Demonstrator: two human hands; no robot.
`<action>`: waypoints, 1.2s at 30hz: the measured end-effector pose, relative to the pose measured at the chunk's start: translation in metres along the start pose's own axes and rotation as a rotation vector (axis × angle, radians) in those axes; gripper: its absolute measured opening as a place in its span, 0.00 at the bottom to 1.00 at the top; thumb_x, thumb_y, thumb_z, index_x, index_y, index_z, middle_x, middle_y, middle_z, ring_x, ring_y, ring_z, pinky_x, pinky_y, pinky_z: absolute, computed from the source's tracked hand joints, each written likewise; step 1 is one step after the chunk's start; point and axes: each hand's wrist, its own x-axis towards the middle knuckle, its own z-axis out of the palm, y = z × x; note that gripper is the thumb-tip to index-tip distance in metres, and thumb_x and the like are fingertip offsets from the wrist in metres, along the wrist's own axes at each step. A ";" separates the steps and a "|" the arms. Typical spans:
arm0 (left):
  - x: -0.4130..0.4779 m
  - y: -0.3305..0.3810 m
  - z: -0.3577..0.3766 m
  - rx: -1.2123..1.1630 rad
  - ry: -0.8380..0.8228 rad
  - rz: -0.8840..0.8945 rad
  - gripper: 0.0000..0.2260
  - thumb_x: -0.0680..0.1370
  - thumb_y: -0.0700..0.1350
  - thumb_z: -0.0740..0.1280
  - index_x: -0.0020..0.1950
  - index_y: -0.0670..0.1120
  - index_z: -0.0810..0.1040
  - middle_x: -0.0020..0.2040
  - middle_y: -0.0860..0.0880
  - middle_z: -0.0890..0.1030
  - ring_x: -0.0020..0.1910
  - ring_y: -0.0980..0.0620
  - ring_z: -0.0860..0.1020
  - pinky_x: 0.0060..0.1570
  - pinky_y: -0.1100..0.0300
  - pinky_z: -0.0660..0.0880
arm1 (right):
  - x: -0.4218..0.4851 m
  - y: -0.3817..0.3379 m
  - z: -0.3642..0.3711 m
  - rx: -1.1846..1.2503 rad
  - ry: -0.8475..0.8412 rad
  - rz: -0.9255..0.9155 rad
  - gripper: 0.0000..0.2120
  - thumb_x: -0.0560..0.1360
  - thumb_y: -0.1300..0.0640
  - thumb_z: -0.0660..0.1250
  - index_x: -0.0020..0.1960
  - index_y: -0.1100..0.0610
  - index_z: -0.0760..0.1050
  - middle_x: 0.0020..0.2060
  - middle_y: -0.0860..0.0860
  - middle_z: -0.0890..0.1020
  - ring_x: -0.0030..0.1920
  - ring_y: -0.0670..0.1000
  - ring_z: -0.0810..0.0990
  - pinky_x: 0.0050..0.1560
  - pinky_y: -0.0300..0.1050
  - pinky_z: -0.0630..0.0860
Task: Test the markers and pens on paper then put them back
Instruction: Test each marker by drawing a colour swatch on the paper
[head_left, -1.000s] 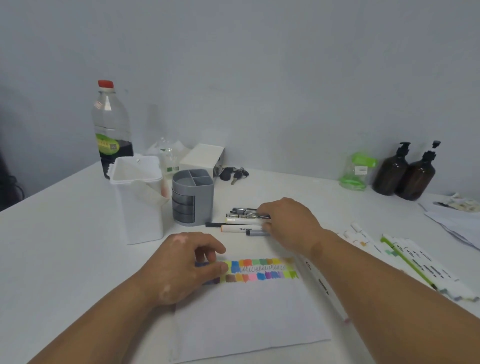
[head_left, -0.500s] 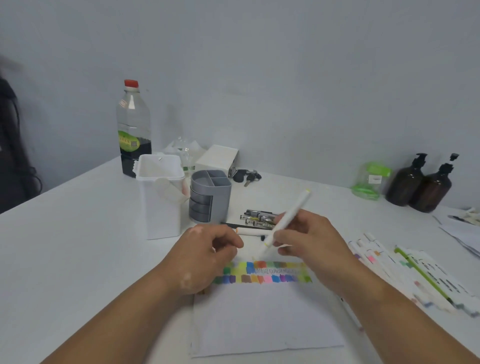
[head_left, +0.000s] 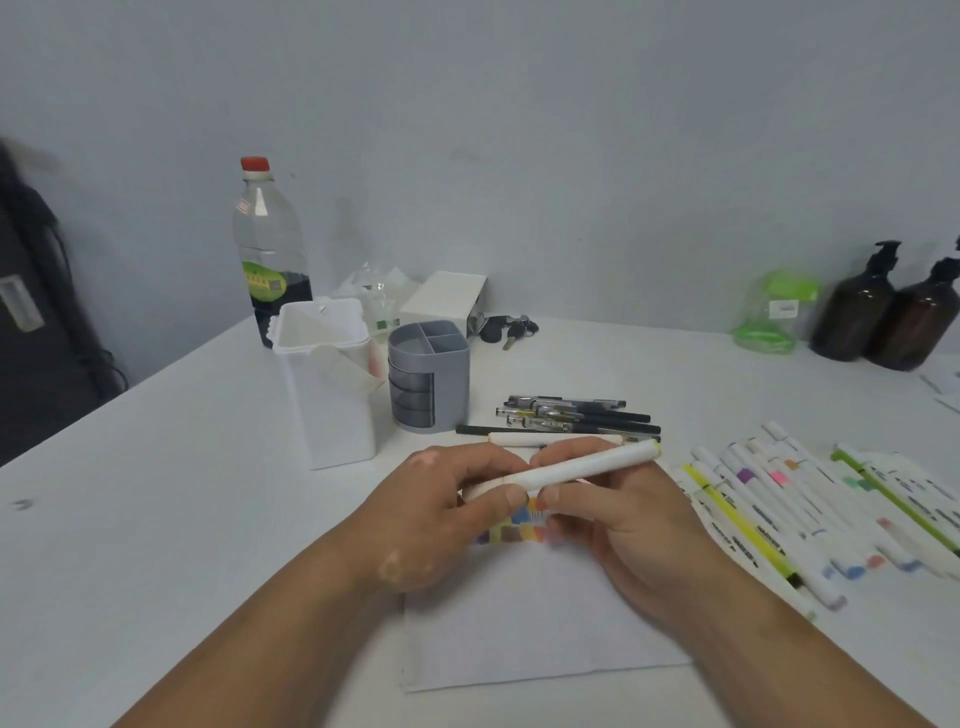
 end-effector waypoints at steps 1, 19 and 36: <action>0.000 0.000 0.001 0.043 0.005 0.013 0.07 0.82 0.53 0.64 0.58 0.60 0.81 0.44 0.58 0.82 0.39 0.57 0.78 0.39 0.70 0.72 | -0.001 0.001 0.002 -0.011 -0.001 -0.002 0.10 0.65 0.67 0.75 0.45 0.57 0.84 0.41 0.60 0.84 0.40 0.57 0.80 0.35 0.50 0.77; -0.003 0.006 0.004 0.105 0.052 0.047 0.08 0.80 0.56 0.65 0.57 0.57 0.79 0.35 0.62 0.78 0.33 0.60 0.76 0.35 0.72 0.68 | -0.008 -0.002 0.012 0.017 0.017 0.037 0.07 0.67 0.56 0.78 0.42 0.53 0.82 0.31 0.54 0.79 0.33 0.52 0.77 0.34 0.45 0.76; -0.012 -0.008 -0.015 0.433 -0.315 -0.185 0.38 0.56 0.70 0.79 0.62 0.66 0.68 0.51 0.60 0.74 0.50 0.60 0.73 0.52 0.61 0.74 | -0.019 -0.001 0.031 -0.241 -0.010 0.045 0.04 0.66 0.57 0.72 0.40 0.56 0.83 0.28 0.56 0.79 0.27 0.53 0.77 0.27 0.42 0.75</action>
